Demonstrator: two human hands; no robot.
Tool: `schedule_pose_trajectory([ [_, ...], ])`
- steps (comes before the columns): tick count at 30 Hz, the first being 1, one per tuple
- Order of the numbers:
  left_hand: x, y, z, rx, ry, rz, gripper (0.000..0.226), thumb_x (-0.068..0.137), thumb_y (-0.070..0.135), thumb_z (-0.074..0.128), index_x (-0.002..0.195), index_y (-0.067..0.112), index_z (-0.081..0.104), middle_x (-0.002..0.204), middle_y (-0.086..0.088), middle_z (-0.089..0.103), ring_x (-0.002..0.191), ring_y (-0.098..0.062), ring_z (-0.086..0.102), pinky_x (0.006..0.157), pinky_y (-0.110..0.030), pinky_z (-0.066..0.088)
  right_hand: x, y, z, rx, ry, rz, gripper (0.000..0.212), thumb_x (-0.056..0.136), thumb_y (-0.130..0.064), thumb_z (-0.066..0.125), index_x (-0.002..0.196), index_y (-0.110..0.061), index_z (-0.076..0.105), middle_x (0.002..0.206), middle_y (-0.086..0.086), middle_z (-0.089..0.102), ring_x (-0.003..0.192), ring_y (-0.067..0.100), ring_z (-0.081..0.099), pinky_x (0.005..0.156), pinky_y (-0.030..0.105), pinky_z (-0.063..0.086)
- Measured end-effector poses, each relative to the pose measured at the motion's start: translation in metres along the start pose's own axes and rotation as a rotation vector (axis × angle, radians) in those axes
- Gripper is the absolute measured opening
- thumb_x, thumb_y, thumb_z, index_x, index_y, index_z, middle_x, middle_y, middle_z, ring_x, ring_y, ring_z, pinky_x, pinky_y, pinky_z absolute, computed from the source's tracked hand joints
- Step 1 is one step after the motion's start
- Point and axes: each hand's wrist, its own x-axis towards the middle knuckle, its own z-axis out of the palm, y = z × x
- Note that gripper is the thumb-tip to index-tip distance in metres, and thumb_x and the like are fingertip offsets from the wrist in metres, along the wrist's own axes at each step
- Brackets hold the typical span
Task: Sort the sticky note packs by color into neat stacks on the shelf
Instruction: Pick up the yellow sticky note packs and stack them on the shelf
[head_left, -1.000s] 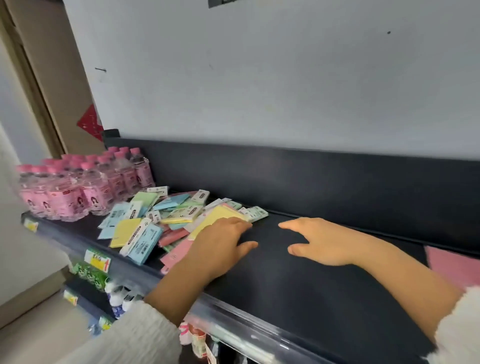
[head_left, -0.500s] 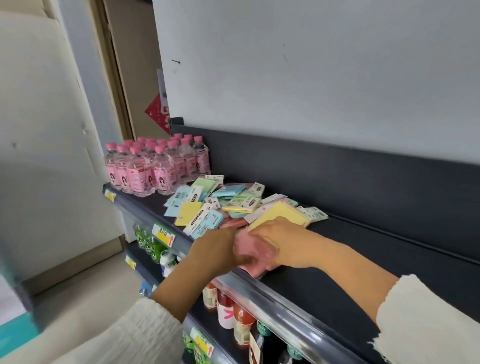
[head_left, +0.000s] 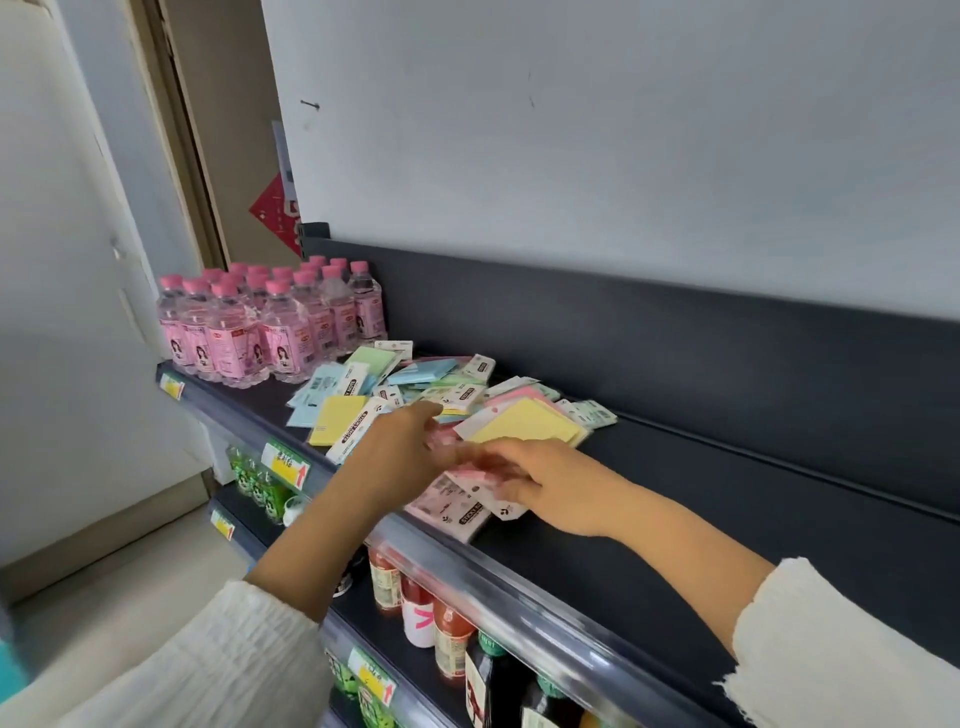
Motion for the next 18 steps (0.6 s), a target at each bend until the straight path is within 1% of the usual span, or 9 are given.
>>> schedule_pose_trajectory([
  [1,0.002,0.005,-0.004,-0.045,0.031,-0.004,0.068,0.084,0.055,0.054,0.136,0.012,0.046,0.125,-0.005,0.06,0.101,-0.016,0.056,0.085,-0.025,0.042,-0.004,0.0,-0.004,0.07,0.073,0.025,0.013,0.096,-0.02,0.051,0.102,-0.015,0.061,0.082,-0.011,0.055,0.074,0.005,0.049,0.067,0.014,0.037],
  [2,0.003,0.011,-0.006,-0.089,0.076,-0.001,0.068,0.086,0.056,0.046,0.137,0.012,0.045,0.127,-0.006,0.059,0.105,-0.018,0.057,0.088,-0.027,0.042,-0.009,0.002,-0.009,0.128,0.158,0.065,0.015,0.097,-0.019,0.049,0.086,-0.013,0.058,0.074,-0.009,0.049,0.067,0.007,0.043,0.062,0.018,0.035],
  [3,0.003,0.017,-0.009,-0.126,0.13,0.014,0.068,0.086,0.057,0.041,0.138,0.013,0.045,0.13,-0.006,0.058,0.109,-0.02,0.057,0.089,-0.029,0.041,-0.014,0.001,-0.013,0.231,0.232,0.098,0.019,0.097,-0.017,0.048,0.082,-0.01,0.056,0.075,-0.006,0.051,0.069,0.009,0.044,0.064,0.023,0.037],
  [6,0.001,0.046,-0.007,-0.206,0.239,0.13,0.073,0.082,0.059,0.036,0.139,0.014,0.044,0.138,-0.005,0.051,0.118,-0.02,0.053,0.096,-0.031,0.039,-0.034,0.001,-0.027,0.8,0.434,0.225,0.021,0.099,-0.012,0.043,0.104,-0.011,0.064,0.101,0.0,0.067,0.091,0.014,0.063,0.081,0.034,0.052],
  [7,-0.001,0.057,-0.003,-0.208,0.262,0.189,0.074,0.081,0.06,0.036,0.139,0.014,0.044,0.139,-0.005,0.05,0.122,-0.019,0.05,0.1,-0.031,0.038,-0.043,0.0,-0.032,0.976,0.48,0.258,0.022,0.1,-0.011,0.042,0.103,-0.013,0.064,0.104,0.004,0.069,0.093,0.018,0.065,0.084,0.037,0.053],
  [9,-0.005,0.08,0.01,-0.185,0.288,0.33,0.071,0.081,0.058,0.038,0.137,0.014,0.046,0.14,-0.006,0.047,0.128,-0.018,0.044,0.105,-0.03,0.033,-0.062,0.0,-0.043,1.109,0.572,0.312,0.024,0.1,-0.011,0.041,0.098,-0.016,0.064,0.106,0.007,0.07,0.098,0.024,0.066,0.089,0.043,0.053],
  [14,-0.007,0.141,0.058,-0.209,0.26,0.486,0.057,0.09,0.04,0.054,0.14,0.016,0.042,0.152,-0.003,0.027,0.139,-0.019,0.029,0.111,-0.035,0.029,-0.127,0.023,-0.075,0.911,0.86,0.425,0.026,0.098,-0.012,0.043,0.091,-0.022,0.065,0.105,0.003,0.07,0.099,0.023,0.067,0.091,0.047,0.053],
  [16,-0.007,0.162,0.079,-0.205,0.172,0.571,0.052,0.089,0.034,0.058,0.138,0.018,0.046,0.148,-0.001,0.035,0.136,-0.019,0.034,0.111,-0.034,0.029,-0.16,0.039,-0.09,0.724,1.002,0.475,0.023,0.098,-0.013,0.043,0.093,-0.016,0.066,0.104,0.004,0.07,0.1,0.024,0.066,0.09,0.046,0.053],
  [18,-0.007,0.179,0.099,-0.165,0.075,0.672,0.044,0.089,0.033,0.06,0.131,0.019,0.054,0.139,0.001,0.047,0.129,-0.018,0.044,0.11,-0.033,0.033,-0.196,0.057,-0.103,0.382,1.111,0.545,0.024,0.097,-0.015,0.043,0.098,-0.009,0.067,0.102,0.003,0.07,0.098,0.023,0.065,0.084,0.033,0.055],
])
